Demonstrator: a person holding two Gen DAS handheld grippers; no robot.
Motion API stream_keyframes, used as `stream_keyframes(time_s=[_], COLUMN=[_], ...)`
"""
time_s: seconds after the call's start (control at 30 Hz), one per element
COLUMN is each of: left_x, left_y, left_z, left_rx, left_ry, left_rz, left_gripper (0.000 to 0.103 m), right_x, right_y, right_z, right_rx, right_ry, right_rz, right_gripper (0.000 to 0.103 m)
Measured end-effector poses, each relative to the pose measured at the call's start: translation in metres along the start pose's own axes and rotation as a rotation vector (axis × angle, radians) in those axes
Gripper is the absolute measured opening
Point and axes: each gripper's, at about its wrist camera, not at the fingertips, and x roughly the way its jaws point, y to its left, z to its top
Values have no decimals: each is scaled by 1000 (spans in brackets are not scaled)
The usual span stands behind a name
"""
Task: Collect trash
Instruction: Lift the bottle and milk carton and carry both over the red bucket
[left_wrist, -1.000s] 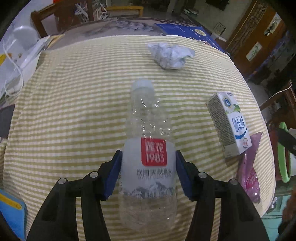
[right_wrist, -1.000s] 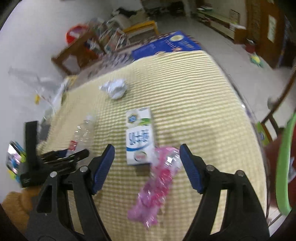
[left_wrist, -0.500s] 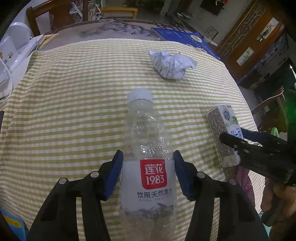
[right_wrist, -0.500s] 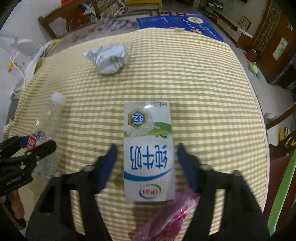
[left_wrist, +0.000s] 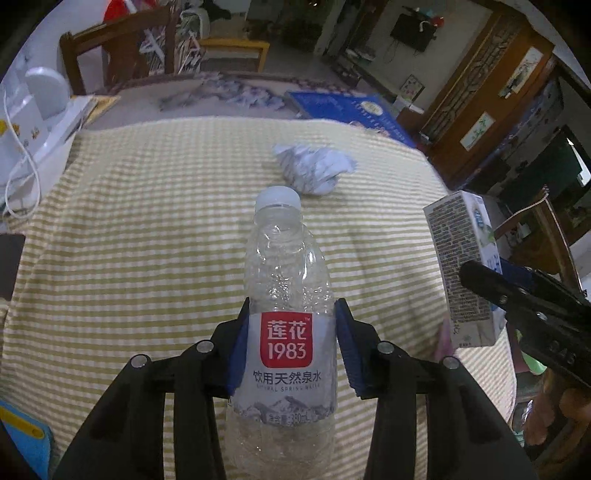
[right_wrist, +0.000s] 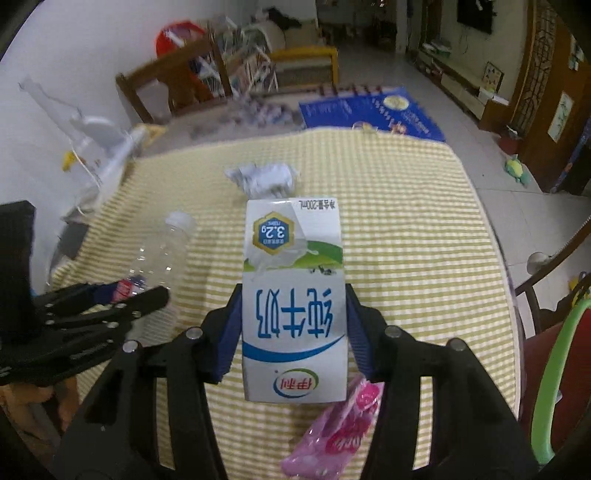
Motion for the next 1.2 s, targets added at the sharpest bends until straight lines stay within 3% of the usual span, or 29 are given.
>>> stream_keyframes(time_s=[0.13,0.5,1.2], left_x=[-13,-33,-34], left_y=[-20,-79,-148], left_z=[1,-11,-30], left_rx=[40,146,215], left_ry=[-33,-65,-70], left_rz=[-13,-84,-101], left_gripper=[40,40,40], right_x=[-29,-71,-98], right_y=[-9,-49,-101], right_z=[-10,-43,-73], right_rx=[41,162,227], right_ry=[-59,-111,-143], right_rz=[-11,-54,-58], right_gripper=[50,50,50])
